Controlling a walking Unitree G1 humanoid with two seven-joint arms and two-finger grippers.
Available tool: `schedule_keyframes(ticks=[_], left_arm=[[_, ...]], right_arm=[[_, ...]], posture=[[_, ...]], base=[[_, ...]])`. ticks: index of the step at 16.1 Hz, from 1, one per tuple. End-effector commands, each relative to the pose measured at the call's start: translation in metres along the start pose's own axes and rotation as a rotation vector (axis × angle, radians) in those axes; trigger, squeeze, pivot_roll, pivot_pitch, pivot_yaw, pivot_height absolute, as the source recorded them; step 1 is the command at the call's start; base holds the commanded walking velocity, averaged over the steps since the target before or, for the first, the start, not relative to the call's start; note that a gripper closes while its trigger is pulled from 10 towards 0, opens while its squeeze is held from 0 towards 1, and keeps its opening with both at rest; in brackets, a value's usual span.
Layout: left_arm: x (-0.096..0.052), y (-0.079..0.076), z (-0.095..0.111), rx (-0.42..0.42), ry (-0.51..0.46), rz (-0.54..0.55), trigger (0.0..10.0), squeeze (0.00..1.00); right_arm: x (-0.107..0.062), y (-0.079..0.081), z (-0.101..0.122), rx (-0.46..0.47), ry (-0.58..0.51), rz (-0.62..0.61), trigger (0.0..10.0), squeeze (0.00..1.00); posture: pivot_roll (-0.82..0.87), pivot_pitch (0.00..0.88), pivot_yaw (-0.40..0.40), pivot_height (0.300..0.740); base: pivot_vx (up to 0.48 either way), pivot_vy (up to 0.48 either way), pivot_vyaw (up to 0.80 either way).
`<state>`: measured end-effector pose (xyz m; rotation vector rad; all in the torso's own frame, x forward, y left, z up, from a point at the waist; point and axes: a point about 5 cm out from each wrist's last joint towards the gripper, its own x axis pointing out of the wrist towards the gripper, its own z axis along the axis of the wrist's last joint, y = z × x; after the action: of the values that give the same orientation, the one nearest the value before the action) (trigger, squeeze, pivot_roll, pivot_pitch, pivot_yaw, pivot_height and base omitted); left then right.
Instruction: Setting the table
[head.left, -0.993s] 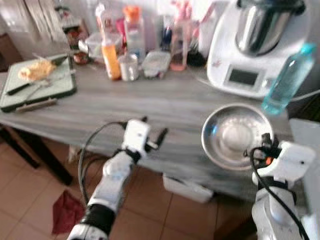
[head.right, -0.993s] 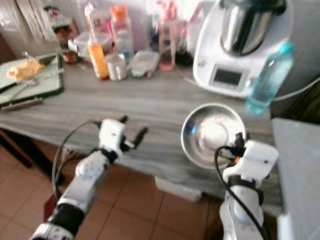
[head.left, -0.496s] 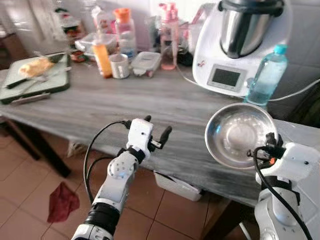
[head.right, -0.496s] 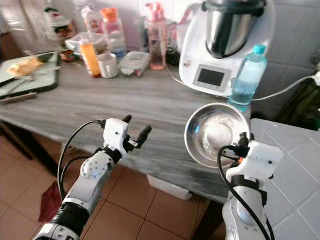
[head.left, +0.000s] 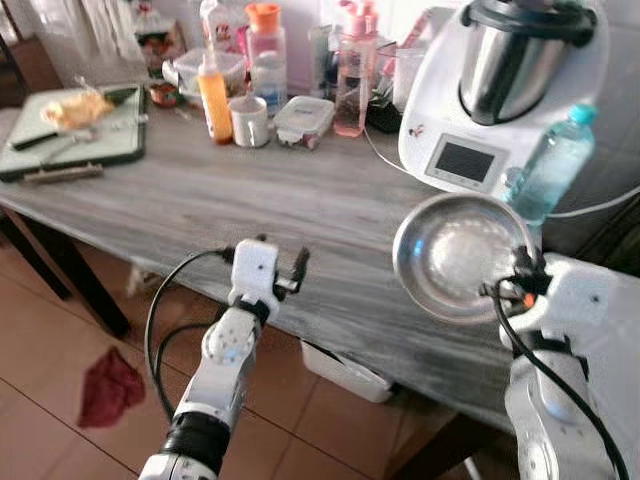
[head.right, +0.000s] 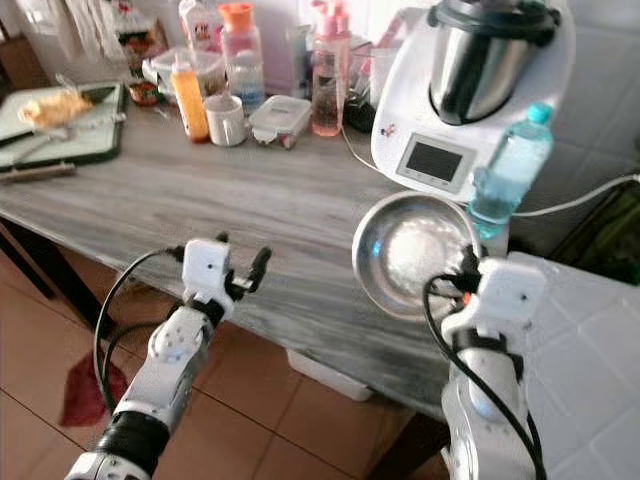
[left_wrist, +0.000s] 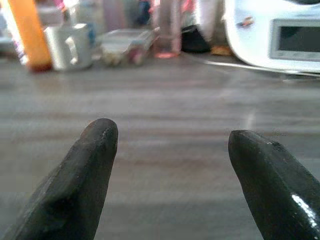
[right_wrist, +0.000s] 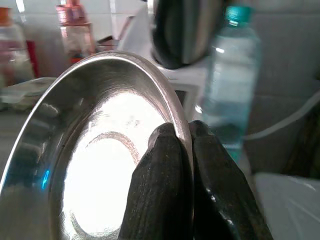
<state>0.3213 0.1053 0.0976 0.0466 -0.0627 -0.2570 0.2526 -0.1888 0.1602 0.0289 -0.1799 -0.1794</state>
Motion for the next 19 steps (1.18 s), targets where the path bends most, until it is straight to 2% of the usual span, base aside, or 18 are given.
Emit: schedule_keyframes(ticks=[1, 3, 5, 7, 11, 16, 19], left_arm=[[-0.001, 0.001, 0.0, 0.011, -0.007, 0.021, 10.0, 0.0], [-0.003, 0.005, -0.002, 0.03, -0.001, 0.036, 10.0, 0.0], [-0.001, 0.008, -0.002, 0.03, 0.029, 0.048, 10.0, 0.0], [0.002, 0.006, 0.004, 0.03, 0.017, 0.034, 10.0, 0.0], [0.008, 0.005, 0.006, 0.034, 0.018, 0.023, 10.0, 0.0], [0.012, 0.012, 0.005, 0.037, 0.041, 0.04, 10.0, 0.0], [0.013, 0.011, 0.003, 0.006, 0.063, 0.05, 10.0, 0.0]], right_arm=[[0.003, 0.001, -0.001, 0.001, 0.009, 0.021, 10.0, 0.0], [0.009, 0.004, -0.003, 0.038, 0.013, 0.028, 10.0, 0.0], [0.009, 0.004, -0.006, 0.088, 0.025, 0.001, 10.0, 0.0], [0.007, 0.004, -0.009, 0.114, 0.04, -0.018, 10.0, 0.0], [0.003, 0.002, -0.011, 0.116, 0.04, -0.028, 10.0, 0.0], [0.0, 0.0, -0.011, 0.108, 0.037, -0.048, 10.0, 0.0], [-0.001, 0.0, -0.011, 0.105, 0.036, -0.046, 10.0, 0.0]], posture=[[0.06, 0.033, -0.098, 0.74], [0.07, 0.034, -0.1, 0.74], [0.07, 0.037, -0.079, 0.74], [0.06, 0.04, -0.064, 0.74], [0.05, 0.044, -0.049, 0.74], [0.03, 0.044, -0.036, 0.74], [0.03, 0.045, -0.037, 0.74]], base=[[0.0, 0.0, 0.0], [0.0, 0.0, 0.0], [0.0, 0.0, 0.0], [0.0, 0.0, -0.23], [0.0, 0.0, -0.8], [0.0, 0.0, -0.8], [0.0, 0.0, -0.8]])
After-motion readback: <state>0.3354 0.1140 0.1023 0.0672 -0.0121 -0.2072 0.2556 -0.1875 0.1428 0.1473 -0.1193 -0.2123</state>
